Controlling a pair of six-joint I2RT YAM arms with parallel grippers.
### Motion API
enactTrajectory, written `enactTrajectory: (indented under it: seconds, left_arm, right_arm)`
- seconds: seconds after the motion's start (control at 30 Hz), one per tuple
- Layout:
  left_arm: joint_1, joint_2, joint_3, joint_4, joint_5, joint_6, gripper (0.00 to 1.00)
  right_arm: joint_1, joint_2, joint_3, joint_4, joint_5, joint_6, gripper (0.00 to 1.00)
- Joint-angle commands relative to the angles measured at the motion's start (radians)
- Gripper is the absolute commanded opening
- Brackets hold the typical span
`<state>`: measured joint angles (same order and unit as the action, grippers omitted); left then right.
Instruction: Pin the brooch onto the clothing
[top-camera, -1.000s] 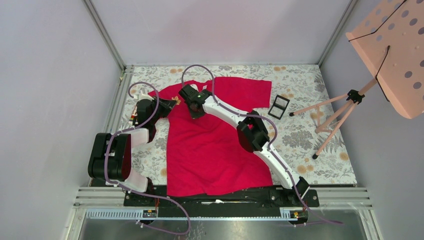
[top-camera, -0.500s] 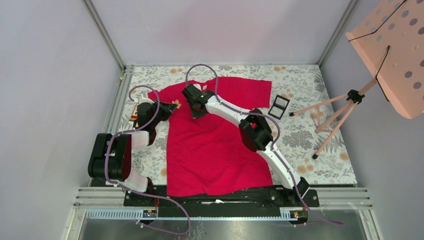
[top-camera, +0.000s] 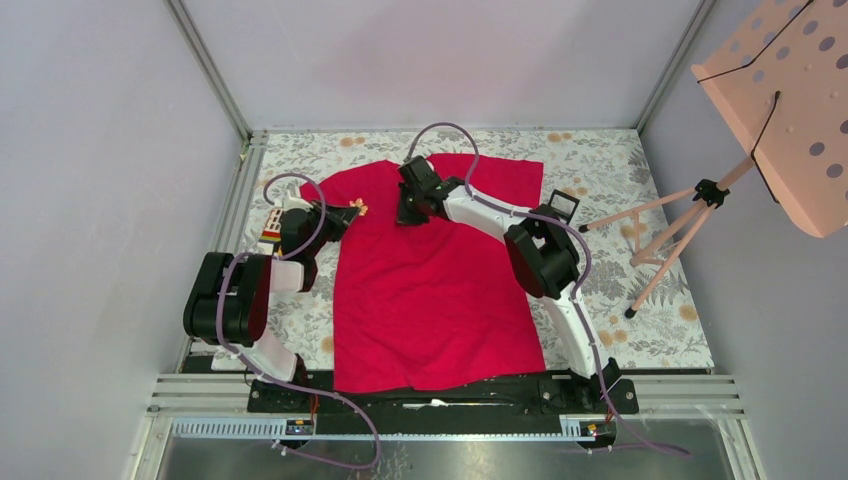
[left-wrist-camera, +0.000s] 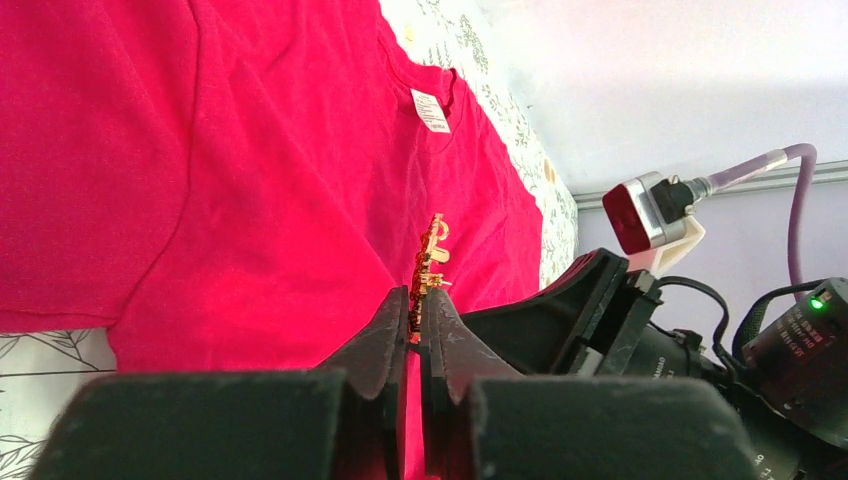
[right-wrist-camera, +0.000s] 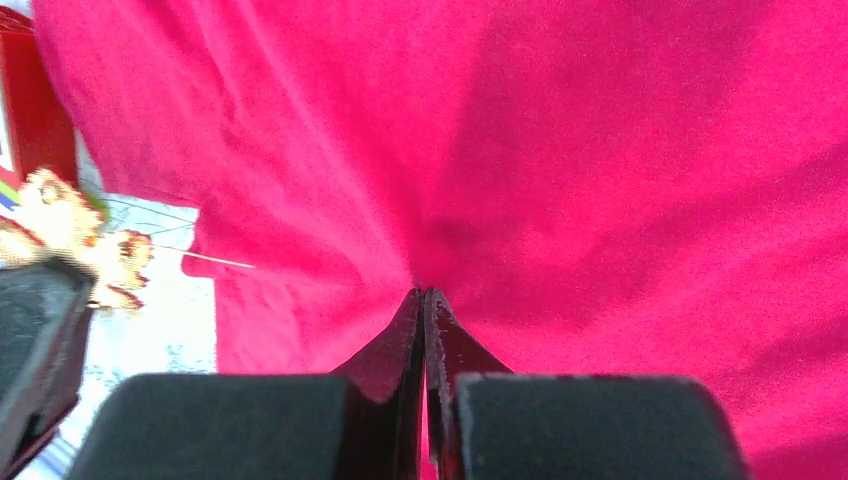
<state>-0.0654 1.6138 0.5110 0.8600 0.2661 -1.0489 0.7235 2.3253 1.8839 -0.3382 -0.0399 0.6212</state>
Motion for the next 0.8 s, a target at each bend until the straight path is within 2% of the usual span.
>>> enactTrajectory:
  seconds: [0.0, 0.23, 0.77]
  left_arm:
    - [-0.017, 0.020, -0.005, 0.136, -0.007, -0.015, 0.00]
    - [-0.047, 0.048, -0.008, 0.196, -0.024, -0.031, 0.00]
    - [-0.075, 0.057, -0.031, 0.209, -0.087, -0.033, 0.00]
  right_arm:
    - [-0.015, -0.085, -0.039, 0.136, -0.076, 0.078, 0.00]
    - [-0.018, -0.089, -0.057, 0.164, -0.104, 0.100, 0.00]
    - [-0.032, -0.154, -0.158, 0.264, -0.121, 0.176, 0.00]
